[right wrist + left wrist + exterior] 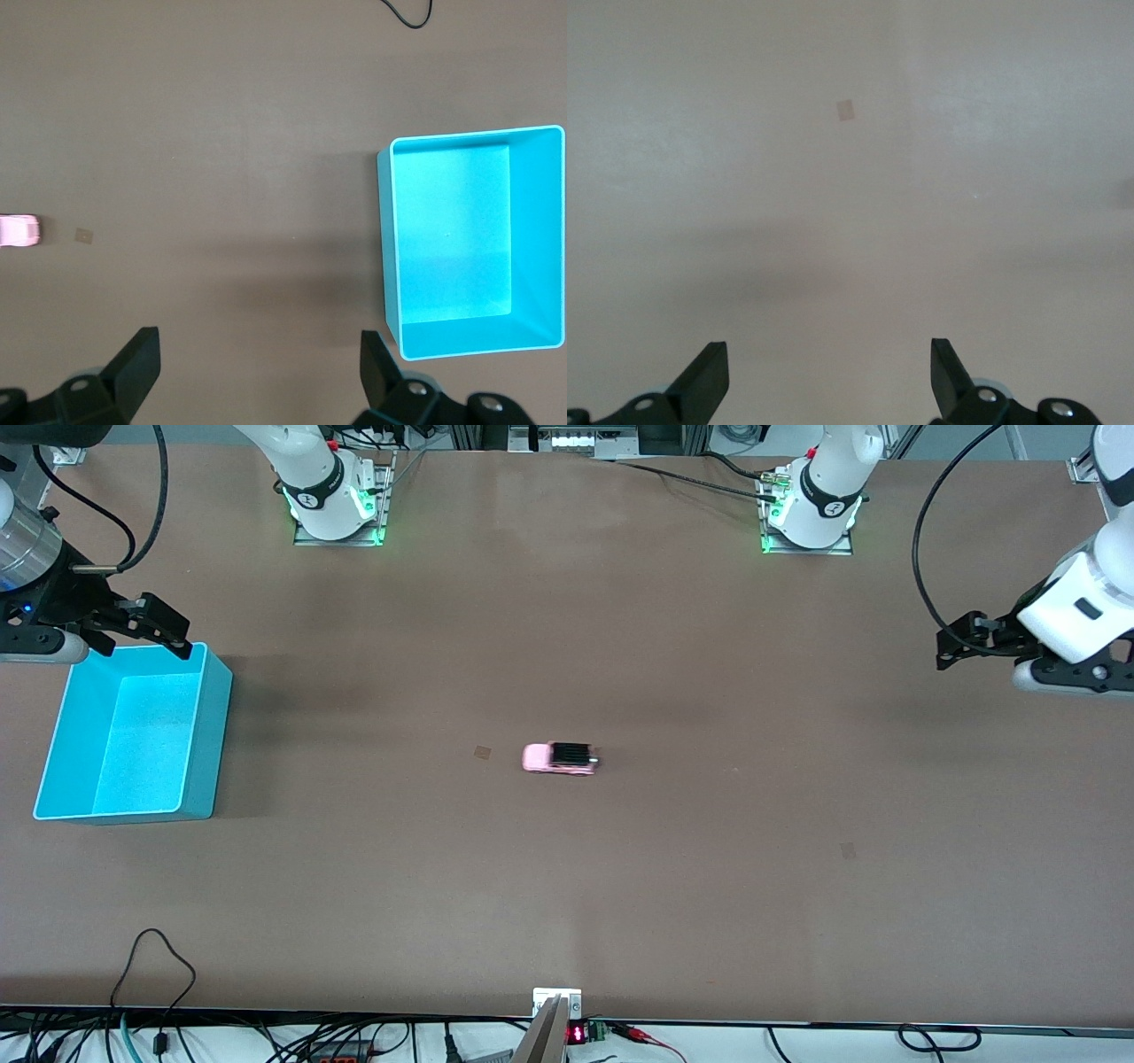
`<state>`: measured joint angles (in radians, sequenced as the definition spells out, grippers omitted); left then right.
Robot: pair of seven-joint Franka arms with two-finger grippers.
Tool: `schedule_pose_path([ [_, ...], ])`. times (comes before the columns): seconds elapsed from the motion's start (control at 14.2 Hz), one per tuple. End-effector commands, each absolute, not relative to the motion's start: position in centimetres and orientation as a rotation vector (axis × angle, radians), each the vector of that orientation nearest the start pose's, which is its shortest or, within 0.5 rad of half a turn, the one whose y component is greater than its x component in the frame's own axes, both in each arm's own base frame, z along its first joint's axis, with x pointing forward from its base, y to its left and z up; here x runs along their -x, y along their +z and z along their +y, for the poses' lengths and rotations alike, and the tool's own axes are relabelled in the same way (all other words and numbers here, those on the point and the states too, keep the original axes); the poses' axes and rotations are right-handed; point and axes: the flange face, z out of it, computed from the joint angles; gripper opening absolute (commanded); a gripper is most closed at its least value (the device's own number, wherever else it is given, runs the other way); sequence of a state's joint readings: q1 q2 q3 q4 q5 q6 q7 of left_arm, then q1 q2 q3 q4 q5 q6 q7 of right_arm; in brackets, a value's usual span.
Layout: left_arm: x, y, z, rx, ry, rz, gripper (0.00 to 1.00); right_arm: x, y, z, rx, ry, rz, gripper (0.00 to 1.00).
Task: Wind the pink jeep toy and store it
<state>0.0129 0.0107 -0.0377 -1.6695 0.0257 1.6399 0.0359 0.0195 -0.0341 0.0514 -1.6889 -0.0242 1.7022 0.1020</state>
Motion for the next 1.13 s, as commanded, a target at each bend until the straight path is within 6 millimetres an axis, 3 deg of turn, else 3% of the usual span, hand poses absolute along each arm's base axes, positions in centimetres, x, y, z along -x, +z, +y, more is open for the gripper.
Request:
schedule_pose_path([
  [0.0,-55.5,57.6,-0.8,3.148,0.07,0.047,1.0,-54.9,60.1,3.5,3.156,-0.077,0.026,1.0],
  [0.64,-55.4,58.0,-2.2,3.15,0.073,0.088,1.0,-55.0,59.7,3.2,3.157,-0.065,0.036,1.0],
  [0.92,-55.5,58.1,-2.3,3.15,0.068,0.093,1.0,-55.5,58.3,3.2,3.159,-0.014,0.026,1.0],
  [1.06,-55.5,58.1,-2.3,3.15,0.068,0.093,1.0,-55.9,57.1,3.3,3.16,0.033,-0.066,1.0],
])
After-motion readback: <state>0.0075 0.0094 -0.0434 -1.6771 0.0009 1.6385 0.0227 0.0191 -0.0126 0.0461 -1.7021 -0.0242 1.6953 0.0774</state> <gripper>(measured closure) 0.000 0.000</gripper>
